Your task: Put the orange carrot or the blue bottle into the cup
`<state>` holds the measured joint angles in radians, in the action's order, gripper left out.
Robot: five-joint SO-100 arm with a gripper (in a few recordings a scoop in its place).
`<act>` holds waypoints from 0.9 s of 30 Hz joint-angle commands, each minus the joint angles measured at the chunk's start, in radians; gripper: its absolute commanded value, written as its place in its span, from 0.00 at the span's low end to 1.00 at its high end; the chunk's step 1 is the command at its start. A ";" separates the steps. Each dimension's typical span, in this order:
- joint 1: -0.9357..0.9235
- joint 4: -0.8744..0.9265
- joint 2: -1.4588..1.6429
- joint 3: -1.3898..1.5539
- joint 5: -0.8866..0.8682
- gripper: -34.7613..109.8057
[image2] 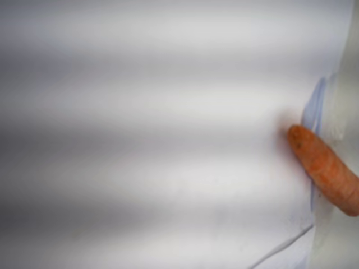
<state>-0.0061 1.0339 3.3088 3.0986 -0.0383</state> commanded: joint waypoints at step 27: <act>-0.150 0.000 0.038 -0.357 0.008 0.41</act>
<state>-0.0874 1.0370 3.3088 2.9084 -0.0230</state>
